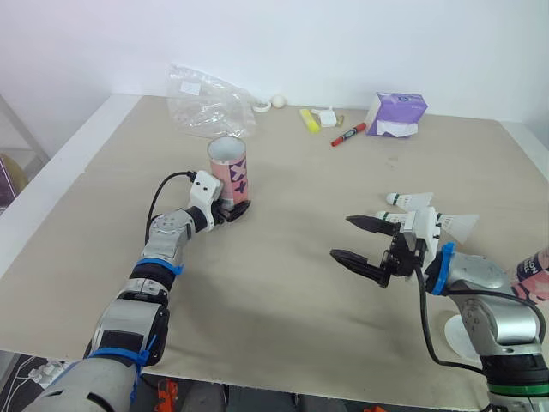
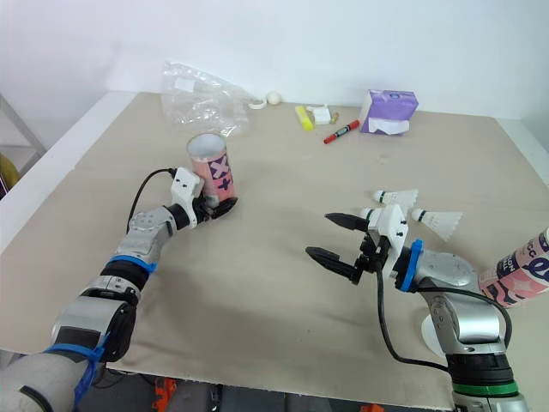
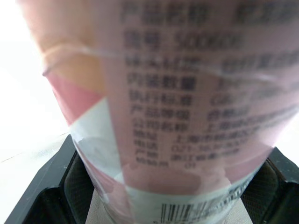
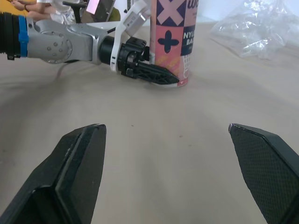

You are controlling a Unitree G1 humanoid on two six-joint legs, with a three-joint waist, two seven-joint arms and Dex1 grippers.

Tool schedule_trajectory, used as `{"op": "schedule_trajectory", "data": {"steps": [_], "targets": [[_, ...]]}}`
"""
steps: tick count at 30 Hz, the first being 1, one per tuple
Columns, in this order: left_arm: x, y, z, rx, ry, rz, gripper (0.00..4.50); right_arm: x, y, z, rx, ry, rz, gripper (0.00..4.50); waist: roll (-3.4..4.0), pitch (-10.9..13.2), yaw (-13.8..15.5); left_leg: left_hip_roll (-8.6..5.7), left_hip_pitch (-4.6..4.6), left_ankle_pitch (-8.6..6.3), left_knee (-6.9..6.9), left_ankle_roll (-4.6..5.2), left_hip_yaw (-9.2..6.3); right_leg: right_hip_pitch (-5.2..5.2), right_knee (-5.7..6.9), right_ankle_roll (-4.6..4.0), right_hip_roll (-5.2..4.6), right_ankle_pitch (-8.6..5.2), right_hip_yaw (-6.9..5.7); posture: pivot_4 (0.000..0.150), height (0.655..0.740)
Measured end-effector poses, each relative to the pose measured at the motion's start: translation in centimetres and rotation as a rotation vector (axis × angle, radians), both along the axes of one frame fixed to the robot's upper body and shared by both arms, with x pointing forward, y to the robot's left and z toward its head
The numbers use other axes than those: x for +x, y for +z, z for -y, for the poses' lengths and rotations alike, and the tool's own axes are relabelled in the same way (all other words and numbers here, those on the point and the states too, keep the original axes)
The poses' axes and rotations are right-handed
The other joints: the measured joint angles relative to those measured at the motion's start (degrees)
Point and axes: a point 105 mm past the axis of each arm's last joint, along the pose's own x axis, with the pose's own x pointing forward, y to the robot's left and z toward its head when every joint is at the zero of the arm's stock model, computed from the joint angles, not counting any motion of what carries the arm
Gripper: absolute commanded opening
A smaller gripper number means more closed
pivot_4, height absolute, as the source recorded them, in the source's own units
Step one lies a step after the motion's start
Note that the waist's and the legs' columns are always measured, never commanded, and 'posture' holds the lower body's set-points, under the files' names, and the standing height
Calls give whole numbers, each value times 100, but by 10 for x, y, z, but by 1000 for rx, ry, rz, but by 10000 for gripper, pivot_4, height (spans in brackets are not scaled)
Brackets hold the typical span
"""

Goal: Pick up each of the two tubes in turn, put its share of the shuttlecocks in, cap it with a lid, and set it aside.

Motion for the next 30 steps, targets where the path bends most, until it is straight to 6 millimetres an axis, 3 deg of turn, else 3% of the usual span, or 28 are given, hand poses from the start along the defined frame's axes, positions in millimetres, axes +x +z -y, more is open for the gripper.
{"op": "schedule_trajectory", "data": {"steps": [18, 23, 30], "targets": [[-1, 3, -4, 74, -17, 43, 38945, -3, -4, -1, -17, -8, 1, 45000, 0, 0, 0, 1, -4, 0, 0, 0, -6, -3, 1, 0, 4, 0, -1, 1500, 7400], [-19, 9, 5, 233, -189, 124, 38945, -11, 4, 0, 27, -17, 18, 45000, 1, 0, 0, 0, -12, 1, -1, -1, -9, -7, 2, -1, 3, 0, -1, 1500, 7400], [-68, 21, 38, 503, -585, 145, 38945, -34, 13, -1, 36, 6, 17, 45000, 2, 0, 1, 2, -12, 2, 3, -1, -11, -7, 6, -4, 5, -1, -2, 1500, 7400]]}}
